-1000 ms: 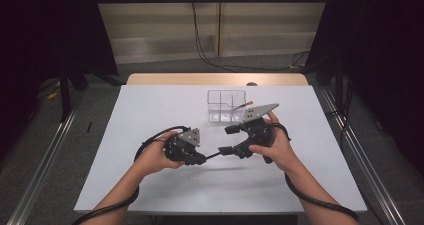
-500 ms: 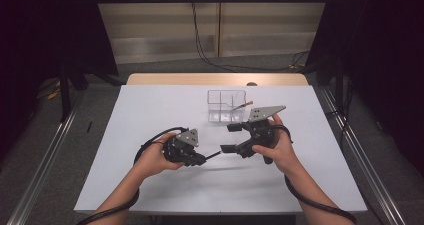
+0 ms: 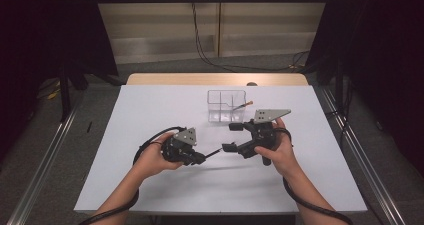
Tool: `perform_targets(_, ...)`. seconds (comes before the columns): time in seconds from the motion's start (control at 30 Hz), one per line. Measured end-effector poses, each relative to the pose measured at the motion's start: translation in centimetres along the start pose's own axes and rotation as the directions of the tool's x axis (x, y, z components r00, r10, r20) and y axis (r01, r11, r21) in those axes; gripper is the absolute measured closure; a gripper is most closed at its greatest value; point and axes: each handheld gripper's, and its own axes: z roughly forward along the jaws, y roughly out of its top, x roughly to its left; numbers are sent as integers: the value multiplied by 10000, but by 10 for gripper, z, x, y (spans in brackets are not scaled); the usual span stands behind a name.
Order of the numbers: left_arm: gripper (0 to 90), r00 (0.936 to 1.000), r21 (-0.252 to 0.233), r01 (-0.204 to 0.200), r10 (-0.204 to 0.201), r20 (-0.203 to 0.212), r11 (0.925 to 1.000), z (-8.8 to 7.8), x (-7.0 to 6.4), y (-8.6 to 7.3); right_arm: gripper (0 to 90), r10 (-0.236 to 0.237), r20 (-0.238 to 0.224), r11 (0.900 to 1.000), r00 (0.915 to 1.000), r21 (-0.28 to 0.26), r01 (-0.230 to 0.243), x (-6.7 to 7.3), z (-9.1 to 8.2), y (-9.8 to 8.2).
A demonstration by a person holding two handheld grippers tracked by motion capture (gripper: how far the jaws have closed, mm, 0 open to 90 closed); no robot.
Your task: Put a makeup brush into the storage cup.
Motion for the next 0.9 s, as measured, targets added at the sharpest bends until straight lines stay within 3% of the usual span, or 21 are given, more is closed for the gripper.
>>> perform_targets(0.27, 843, 9998, -512, 190, -193, -68, 9985, -1, 0, 1, 120, 118, -95, 9996, 9999, -239, -120, 0, 2, -3)
perform_targets(0.47, 843, 9983, -1147, 562, -573, -65, 9918, -2, 1, 0, 124, 142, -72, 9991, 9999, -392, -145, 1, 2, -3)
perform_targets(0.67, 842, 9939, -2040, 1093, -1094, 109, 9729, 1, 1, -1, 131, 186, -52, 9983, 9998, -548, -189, 0, 1, -2)
perform_targets(0.9, 842, 9913, -2610, 1316, -1270, 346, 9563, 5, 0, 0, 148, 332, -18, 9972, 9994, -664, -333, 0, 1, -2)
